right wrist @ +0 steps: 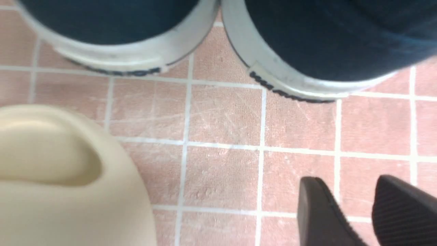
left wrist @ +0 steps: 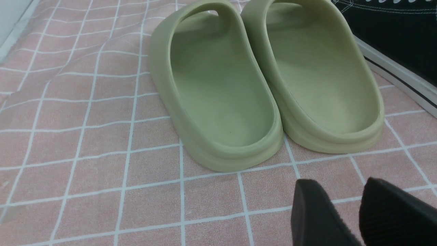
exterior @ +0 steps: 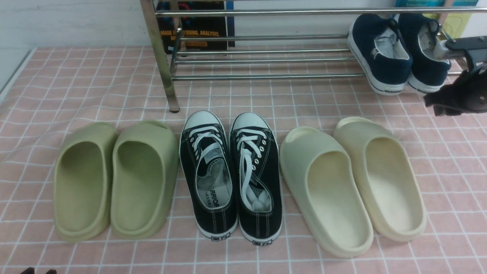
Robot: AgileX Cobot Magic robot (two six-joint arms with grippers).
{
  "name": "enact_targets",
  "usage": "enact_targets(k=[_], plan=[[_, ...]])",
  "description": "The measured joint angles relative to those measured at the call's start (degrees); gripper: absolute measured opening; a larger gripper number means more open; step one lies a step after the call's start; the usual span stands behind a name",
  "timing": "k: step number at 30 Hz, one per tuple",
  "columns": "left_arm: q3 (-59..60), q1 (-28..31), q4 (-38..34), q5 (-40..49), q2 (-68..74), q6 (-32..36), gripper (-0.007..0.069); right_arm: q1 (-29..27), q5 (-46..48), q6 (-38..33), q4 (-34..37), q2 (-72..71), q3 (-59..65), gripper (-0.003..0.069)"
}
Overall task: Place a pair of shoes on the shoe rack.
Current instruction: Use the right arm to put a shoe into the shoe rack
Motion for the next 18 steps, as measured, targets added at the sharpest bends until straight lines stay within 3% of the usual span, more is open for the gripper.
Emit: enact_targets(k=[5, 7, 13, 18], plan=[[0.0, 0.0, 0.0, 0.0, 0.0, 0.0, 0.0239, 0.0, -1.25, 0.0, 0.46, -2.54, -0.18, 0.0101], [0.0, 0.0, 0.0, 0.0, 0.0, 0.0, 0.0239, 0.0, -2.82, 0.0, 2.43, -1.32, -0.18, 0.001], [0.0, 0.0, 0.0, 0.0, 0.0, 0.0, 0.0239, 0.0, -8.3, 0.0, 5.32, 2.35, -0.18, -0.0018], [0.0, 0.0, 0.0, 0.0, 0.0, 0.0, 0.0239, 0.0, -11.28, 0.0, 1.9, 2.65, -0.03, -0.0018]])
